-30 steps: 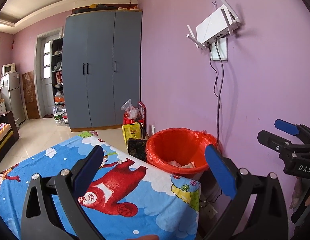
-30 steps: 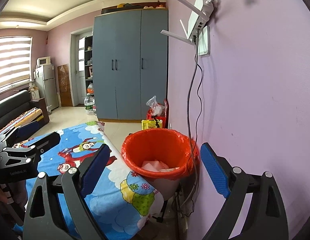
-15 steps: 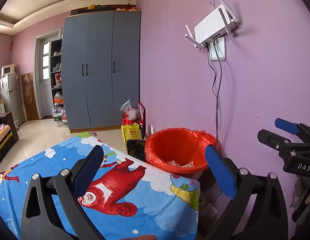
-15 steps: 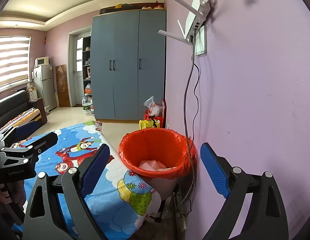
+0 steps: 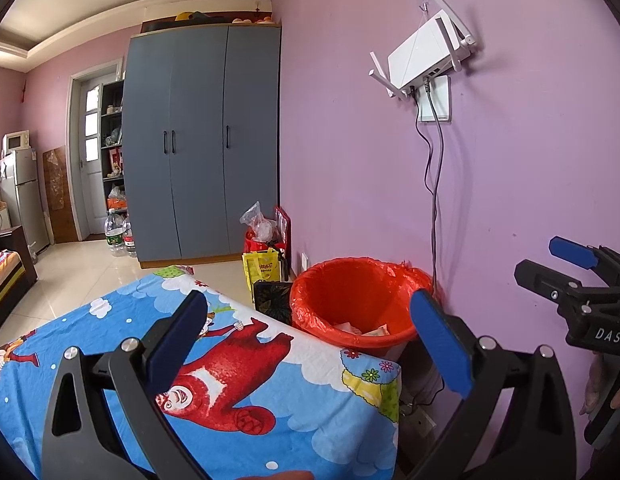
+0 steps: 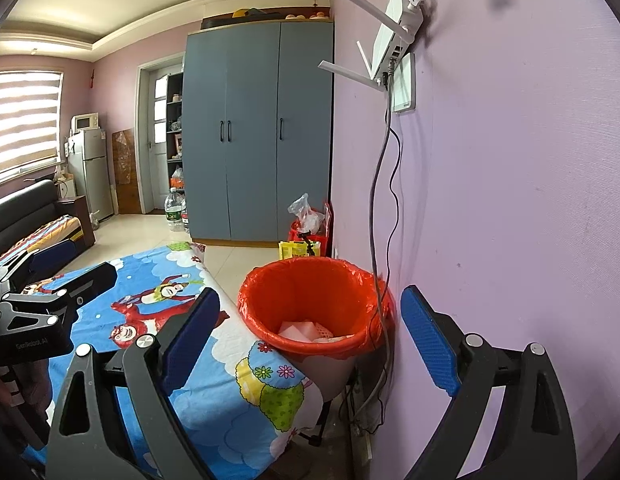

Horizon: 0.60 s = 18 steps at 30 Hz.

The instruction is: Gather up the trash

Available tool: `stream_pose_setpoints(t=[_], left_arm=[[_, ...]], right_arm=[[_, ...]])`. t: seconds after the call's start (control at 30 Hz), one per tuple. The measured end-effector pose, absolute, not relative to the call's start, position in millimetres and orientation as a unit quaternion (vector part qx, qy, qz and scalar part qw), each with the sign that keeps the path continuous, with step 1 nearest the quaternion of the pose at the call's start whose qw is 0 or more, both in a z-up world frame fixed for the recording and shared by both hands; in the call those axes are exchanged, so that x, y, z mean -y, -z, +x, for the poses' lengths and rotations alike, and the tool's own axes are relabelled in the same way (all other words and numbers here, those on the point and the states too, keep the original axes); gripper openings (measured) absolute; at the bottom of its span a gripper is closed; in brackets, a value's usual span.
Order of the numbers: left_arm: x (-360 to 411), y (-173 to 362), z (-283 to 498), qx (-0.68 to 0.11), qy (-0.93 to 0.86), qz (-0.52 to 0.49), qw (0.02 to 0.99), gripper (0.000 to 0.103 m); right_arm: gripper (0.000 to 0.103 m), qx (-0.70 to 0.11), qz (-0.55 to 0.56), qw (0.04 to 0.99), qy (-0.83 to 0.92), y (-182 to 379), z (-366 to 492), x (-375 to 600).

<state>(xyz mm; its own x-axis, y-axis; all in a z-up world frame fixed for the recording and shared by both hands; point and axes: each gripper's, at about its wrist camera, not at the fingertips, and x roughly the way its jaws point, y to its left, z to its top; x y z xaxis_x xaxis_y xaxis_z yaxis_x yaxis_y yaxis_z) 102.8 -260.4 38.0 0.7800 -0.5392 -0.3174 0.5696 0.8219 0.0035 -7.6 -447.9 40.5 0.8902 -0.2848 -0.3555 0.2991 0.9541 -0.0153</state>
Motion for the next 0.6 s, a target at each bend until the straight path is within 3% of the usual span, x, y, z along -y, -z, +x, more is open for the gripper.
stream_pose_setpoints(t=[0.6], left_arm=[[259.0, -37.5, 102.2, -0.149, 0.294, 0.051, 0.943, 0.098]], right_arm=[[0.086, -0.175, 0.023, 0.972, 0.152, -39.6, -7.5, 447.5]])
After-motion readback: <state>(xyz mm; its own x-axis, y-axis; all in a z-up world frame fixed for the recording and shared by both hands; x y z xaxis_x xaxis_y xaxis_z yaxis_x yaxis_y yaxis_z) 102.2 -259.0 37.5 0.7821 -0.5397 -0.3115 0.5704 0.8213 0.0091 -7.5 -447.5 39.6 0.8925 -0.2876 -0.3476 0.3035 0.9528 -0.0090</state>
